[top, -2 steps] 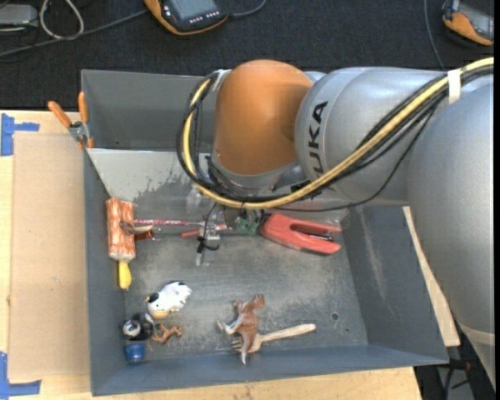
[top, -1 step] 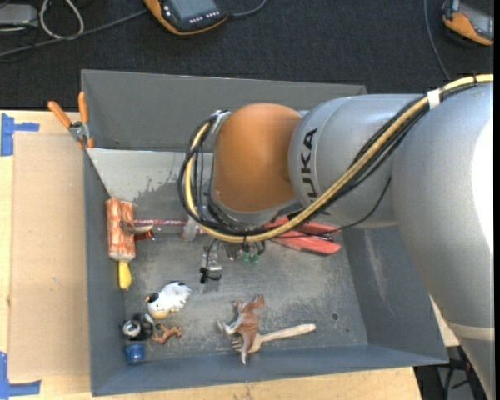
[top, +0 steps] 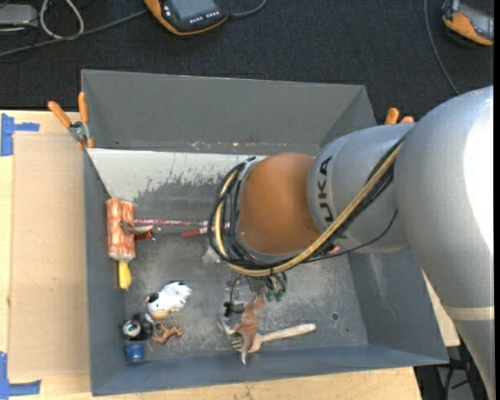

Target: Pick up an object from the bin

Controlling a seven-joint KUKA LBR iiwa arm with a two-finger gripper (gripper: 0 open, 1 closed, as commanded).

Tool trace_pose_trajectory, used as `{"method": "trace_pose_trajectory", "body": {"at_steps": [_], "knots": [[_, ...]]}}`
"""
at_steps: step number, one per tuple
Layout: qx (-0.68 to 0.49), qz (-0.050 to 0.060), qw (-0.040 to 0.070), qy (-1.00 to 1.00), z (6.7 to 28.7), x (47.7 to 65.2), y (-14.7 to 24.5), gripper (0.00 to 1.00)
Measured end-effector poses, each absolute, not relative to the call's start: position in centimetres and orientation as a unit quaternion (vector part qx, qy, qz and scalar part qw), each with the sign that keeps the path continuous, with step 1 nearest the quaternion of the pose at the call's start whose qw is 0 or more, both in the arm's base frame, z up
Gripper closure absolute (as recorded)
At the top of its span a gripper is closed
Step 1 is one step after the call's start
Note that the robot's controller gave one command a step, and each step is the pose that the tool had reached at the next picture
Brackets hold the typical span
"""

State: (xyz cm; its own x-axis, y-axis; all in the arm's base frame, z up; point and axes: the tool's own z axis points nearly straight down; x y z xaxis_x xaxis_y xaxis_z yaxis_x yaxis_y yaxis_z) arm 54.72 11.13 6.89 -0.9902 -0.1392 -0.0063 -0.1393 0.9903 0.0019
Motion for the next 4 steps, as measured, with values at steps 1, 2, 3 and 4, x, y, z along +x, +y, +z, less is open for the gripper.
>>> {"method": "trace_pose_trajectory", "body": {"at_steps": [1, 2, 3, 4], "knots": [[-0.142, 0.001, 0.004, 0.990, 7.3, 49.3, 15.0, 0.00], [-0.120, 0.003, 0.005, 0.993, 9.1, 48.0, 12.0, 0.00], [-0.162, 0.002, 0.007, 0.987, 8.1, 48.8, 8.6, 0.00], [-0.183, 0.002, 0.005, 0.983, 9.2, 50.9, 2.8, 0.00]]}}
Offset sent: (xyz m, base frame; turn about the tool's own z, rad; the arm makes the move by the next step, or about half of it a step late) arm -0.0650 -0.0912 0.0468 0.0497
